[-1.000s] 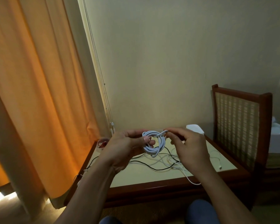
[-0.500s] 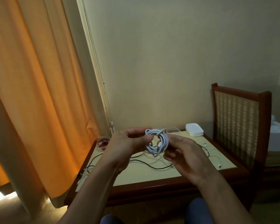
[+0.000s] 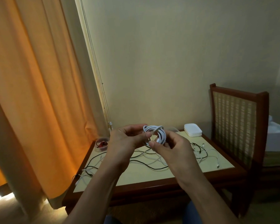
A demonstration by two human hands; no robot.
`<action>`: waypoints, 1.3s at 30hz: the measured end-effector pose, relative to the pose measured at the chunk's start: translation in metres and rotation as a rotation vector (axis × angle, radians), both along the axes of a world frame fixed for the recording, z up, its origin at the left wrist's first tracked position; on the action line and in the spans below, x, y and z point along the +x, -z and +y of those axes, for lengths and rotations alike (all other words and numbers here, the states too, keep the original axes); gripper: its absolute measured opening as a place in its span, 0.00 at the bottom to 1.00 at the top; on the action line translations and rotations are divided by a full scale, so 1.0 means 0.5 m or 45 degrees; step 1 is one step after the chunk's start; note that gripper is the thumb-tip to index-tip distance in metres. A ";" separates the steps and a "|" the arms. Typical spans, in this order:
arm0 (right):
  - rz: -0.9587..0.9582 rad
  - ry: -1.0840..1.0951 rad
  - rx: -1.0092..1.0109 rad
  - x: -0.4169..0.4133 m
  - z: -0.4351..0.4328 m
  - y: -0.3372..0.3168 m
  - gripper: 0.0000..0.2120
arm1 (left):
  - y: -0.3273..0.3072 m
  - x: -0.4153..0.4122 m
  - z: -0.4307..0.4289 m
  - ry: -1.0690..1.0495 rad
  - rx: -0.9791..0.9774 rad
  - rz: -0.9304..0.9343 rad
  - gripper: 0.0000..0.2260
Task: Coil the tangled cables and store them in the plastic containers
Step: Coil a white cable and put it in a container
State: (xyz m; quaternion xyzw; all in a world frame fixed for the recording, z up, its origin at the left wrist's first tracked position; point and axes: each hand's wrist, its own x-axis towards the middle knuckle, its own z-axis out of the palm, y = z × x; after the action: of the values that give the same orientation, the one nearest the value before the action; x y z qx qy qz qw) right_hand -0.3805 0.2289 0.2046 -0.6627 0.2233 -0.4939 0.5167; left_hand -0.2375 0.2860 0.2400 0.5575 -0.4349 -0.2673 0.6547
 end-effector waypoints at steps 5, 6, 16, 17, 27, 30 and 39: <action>0.292 0.502 -0.410 0.017 -0.024 0.010 0.09 | 0.008 -0.001 -0.003 -0.028 -0.004 0.144 0.16; 0.327 0.605 -0.487 0.019 -0.026 0.012 0.09 | 0.012 0.000 -0.003 -0.024 0.002 0.136 0.14; 0.620 0.788 -0.843 0.039 -0.036 0.026 0.07 | 0.032 0.008 -0.017 -0.123 0.206 -0.303 0.08; 0.662 0.795 -0.867 0.037 -0.038 0.024 0.07 | 0.032 0.008 -0.017 -0.127 0.225 -0.320 0.07; 1.113 0.704 -0.903 0.019 -0.039 -0.002 0.08 | 0.063 -0.015 -0.026 -0.467 0.108 -0.902 0.07; 1.079 0.664 -0.963 0.010 -0.046 -0.009 0.10 | 0.068 -0.011 -0.031 -0.478 0.057 -0.938 0.08; 0.503 0.374 -0.720 -0.006 -0.074 0.010 0.06 | 0.063 0.045 -0.021 -0.393 0.188 -0.695 0.09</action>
State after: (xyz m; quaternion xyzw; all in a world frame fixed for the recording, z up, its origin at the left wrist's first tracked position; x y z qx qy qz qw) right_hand -0.3833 0.1921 0.1994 -0.8227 0.2661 -0.4674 0.1840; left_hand -0.2150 0.2756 0.2083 0.7141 -0.4841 -0.0362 0.5044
